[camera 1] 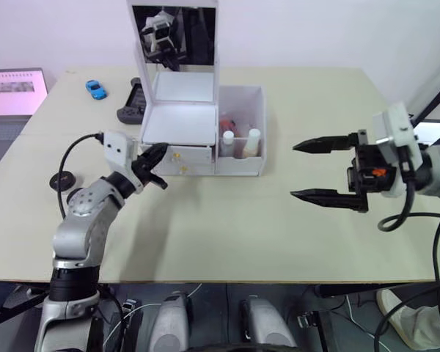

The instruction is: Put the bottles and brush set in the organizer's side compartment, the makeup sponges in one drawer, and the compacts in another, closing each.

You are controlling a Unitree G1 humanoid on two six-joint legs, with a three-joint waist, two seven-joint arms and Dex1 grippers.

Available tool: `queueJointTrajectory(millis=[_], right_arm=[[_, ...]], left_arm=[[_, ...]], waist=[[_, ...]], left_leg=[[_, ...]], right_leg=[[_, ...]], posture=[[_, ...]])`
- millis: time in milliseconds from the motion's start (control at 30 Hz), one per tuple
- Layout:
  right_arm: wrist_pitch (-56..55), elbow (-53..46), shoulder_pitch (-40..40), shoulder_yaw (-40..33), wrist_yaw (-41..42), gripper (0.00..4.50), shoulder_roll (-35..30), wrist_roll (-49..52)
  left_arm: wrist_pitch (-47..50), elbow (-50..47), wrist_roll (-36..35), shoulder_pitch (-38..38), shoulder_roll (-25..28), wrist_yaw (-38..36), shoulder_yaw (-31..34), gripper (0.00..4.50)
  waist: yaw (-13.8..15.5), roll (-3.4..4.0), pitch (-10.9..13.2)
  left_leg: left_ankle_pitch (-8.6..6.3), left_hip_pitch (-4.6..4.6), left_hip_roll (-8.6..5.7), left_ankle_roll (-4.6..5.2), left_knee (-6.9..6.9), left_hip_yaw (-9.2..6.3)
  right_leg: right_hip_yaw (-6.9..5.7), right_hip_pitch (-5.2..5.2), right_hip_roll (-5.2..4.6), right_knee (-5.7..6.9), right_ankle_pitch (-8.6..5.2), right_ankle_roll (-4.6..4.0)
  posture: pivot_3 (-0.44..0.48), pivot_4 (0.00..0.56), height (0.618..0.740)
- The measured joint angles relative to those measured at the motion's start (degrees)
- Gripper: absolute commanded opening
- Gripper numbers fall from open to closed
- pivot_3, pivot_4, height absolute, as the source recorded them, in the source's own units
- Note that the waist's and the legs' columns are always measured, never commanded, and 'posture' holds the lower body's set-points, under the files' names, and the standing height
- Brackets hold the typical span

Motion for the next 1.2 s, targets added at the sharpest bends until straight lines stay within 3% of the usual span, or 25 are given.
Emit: queueJointTrajectory(millis=[700,1200], right_arm=[[0.35,0.03,-1.01,0.32,-1.58,4.5,0.01,-0.15],[2.37,-0.1,-5.23,3.19,-4.91,4.5,0.15,-0.04]], left_arm=[[-0.51,-0.38,-1.35,4.98,-0.47,-1.79,-0.32,0.05],[-3.79,10.18,3.36,-2.16,-4.35,-1.09,-3.83,0.05]], waist=[[-0.1,0.0,0.01],[1.0,-0.02,0.01]], left_leg=[[0.0,0.01,0.0,0.0,-0.02,-0.02],[0.0,-0.03,-0.04,0.0,0.01,-0.01]], right_leg=[[-0.02,0.02,-0.02,-0.04,-0.02,-0.04],[-0.02,0.04,-0.08,-0.09,-0.02,-0.03]], posture=[[0.0,0.15,0.737],[0.0,0.15,0.737]])
